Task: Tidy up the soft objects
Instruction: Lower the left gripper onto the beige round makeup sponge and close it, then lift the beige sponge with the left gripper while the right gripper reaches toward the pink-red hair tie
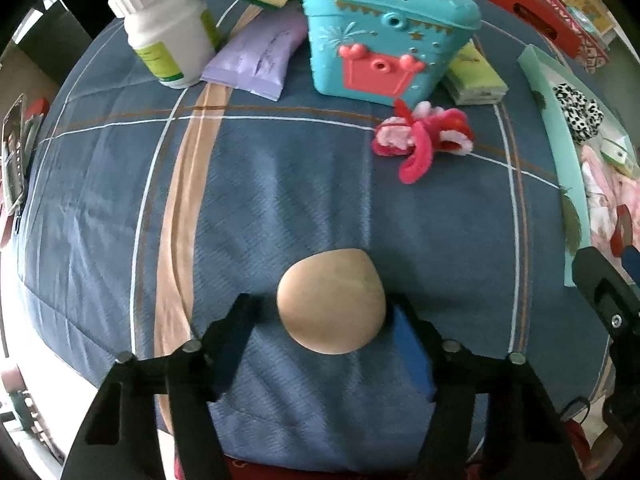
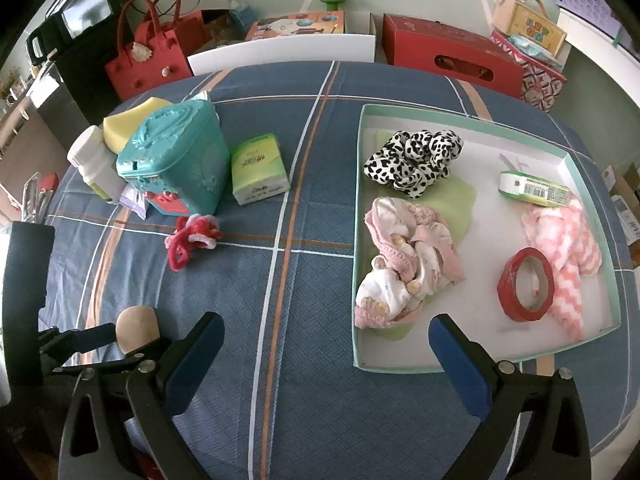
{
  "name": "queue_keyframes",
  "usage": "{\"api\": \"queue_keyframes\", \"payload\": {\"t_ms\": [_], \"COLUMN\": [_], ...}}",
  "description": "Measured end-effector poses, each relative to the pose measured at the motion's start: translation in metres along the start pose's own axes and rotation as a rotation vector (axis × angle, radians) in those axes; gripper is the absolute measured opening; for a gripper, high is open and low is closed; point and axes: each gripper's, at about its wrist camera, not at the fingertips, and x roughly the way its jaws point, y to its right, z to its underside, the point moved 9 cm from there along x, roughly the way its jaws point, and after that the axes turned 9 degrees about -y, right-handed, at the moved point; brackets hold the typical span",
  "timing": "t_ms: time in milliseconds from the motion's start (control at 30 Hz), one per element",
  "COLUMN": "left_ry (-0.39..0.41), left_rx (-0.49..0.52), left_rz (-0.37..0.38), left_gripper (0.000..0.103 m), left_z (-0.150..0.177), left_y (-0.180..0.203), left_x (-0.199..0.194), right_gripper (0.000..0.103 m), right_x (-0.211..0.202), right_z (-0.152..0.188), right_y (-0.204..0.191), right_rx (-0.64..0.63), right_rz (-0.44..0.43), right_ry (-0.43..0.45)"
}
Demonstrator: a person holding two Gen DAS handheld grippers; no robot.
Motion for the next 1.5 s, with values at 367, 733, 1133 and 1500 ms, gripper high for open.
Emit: {"api": "queue_keyframes", "payload": {"t_ms": [367,733,1133,1500], "left_ry": [0.024,0.053,0.153,0.228], "left_rx": [0.005,-0.054,-0.078,-0.098], "left_rz": [0.041,0.121,0.072,0.019], "left_gripper": [0.051,0.051,0.051,0.051], "left_z": [0.007,0.001,-0.031,-0.045], "left_y": [0.026,0.022,-0.01,-0.045], "left_x": [-0.015,-0.029,-0.055,-0.077], "right_gripper": [0.103,0.103,0.103,0.103], "right_x": [0.002,0.003,0.003,-0.001], "right_z": [0.0,-0.006,-0.021,-0.045], "right_y": [-0.001,-0.012,-0.023,-0.056], "right_rx": [0.001,-0.036,-0.058,-0.148], "right_rz": [0.003,0.004,-0.043,-0.063], "right_ry": [-0.003,0.012,0.05,0.112]}}
